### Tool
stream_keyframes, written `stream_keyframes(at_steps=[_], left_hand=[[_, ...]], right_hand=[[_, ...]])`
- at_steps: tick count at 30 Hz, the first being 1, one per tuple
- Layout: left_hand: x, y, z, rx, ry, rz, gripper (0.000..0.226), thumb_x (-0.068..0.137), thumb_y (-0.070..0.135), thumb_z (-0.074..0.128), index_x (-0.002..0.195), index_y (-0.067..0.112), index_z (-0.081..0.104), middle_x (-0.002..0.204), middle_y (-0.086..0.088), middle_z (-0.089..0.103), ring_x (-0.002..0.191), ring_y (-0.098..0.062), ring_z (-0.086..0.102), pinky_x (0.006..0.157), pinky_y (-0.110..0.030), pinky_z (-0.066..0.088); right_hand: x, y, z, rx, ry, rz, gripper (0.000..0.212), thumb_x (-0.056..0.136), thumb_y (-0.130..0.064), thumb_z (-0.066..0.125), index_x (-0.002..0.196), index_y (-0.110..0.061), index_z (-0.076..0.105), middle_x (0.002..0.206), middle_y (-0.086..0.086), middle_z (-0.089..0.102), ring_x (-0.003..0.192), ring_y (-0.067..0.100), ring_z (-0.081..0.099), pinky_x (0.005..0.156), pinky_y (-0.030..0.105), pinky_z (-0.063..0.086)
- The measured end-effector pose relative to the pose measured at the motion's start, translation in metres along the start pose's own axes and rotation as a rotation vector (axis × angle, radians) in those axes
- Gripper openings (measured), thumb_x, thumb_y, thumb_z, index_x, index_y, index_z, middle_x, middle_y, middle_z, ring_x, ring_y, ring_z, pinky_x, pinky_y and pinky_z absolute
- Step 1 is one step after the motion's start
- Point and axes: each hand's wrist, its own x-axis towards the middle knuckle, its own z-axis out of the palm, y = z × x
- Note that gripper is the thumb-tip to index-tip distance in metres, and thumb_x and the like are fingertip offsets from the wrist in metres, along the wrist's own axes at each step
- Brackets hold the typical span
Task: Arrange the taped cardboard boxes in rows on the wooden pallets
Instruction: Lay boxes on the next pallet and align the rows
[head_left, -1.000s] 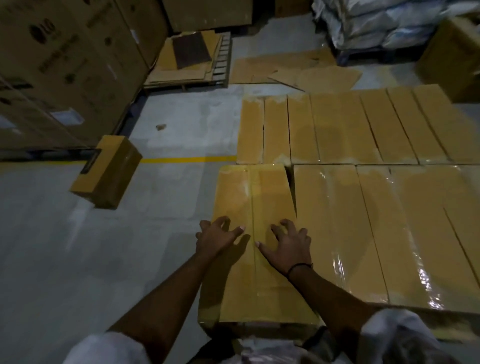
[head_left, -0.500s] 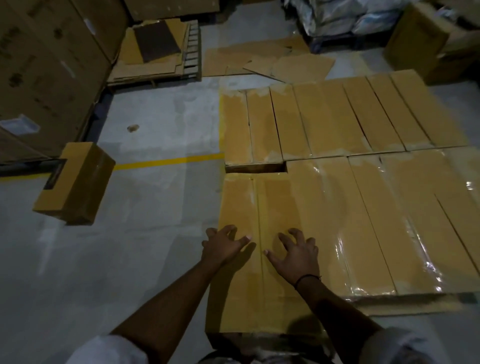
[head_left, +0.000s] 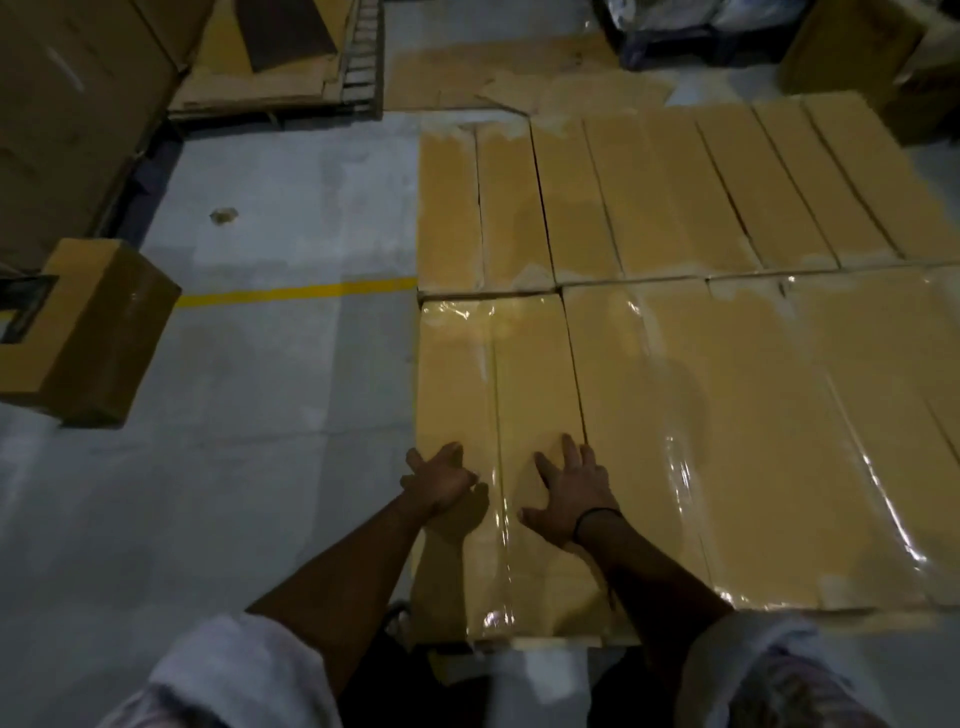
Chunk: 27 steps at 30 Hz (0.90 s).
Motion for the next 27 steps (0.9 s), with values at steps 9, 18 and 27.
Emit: stream_keyframes(at_steps=[9, 18, 27], left_hand=[[-0.065, -0.034, 0.04, 0.336, -0.187, 0.028, 0.081, 0.101, 0.046, 0.057, 0.164, 0.025, 0.011, 0.168, -0.018, -0.009, 0.153, -0.048, 0.002, 0.123, -0.047, 0.019], [-0.162, -0.038, 0.09, 0.104, -0.032, -0.038, 0.058, 0.106, 0.037, 0.05, 0.158, 0.02, 0.033, 0.165, -0.022, 0.017, 0.154, -0.037, 0.018, 0.122, -0.044, 0.027], [-0.177, -0.088, 0.128, 0.154, 0.115, -0.04, 0.058, 0.095, 0.015, 0.056, 0.15, 0.024, 0.042, 0.159, -0.013, 0.027, 0.136, -0.043, 0.042, 0.111, -0.045, 0.038]], right_hand=[[-0.085, 0.002, 0.033, -0.021, -0.182, -0.068, 0.094, 0.08, -0.063, 0.068, 0.157, -0.031, 0.023, 0.168, 0.013, -0.005, 0.151, 0.047, -0.004, 0.118, 0.058, 0.019], [-0.155, 0.05, 0.03, -0.036, -0.218, -0.145, 0.086, 0.088, -0.057, 0.063, 0.159, -0.028, 0.024, 0.169, 0.011, 0.002, 0.153, 0.042, 0.0, 0.121, 0.053, 0.018], [-0.166, 0.073, 0.057, -0.093, -0.147, -0.142, 0.077, 0.092, -0.034, 0.065, 0.157, -0.017, 0.026, 0.166, 0.015, 0.012, 0.151, 0.037, 0.018, 0.116, 0.049, 0.035]])
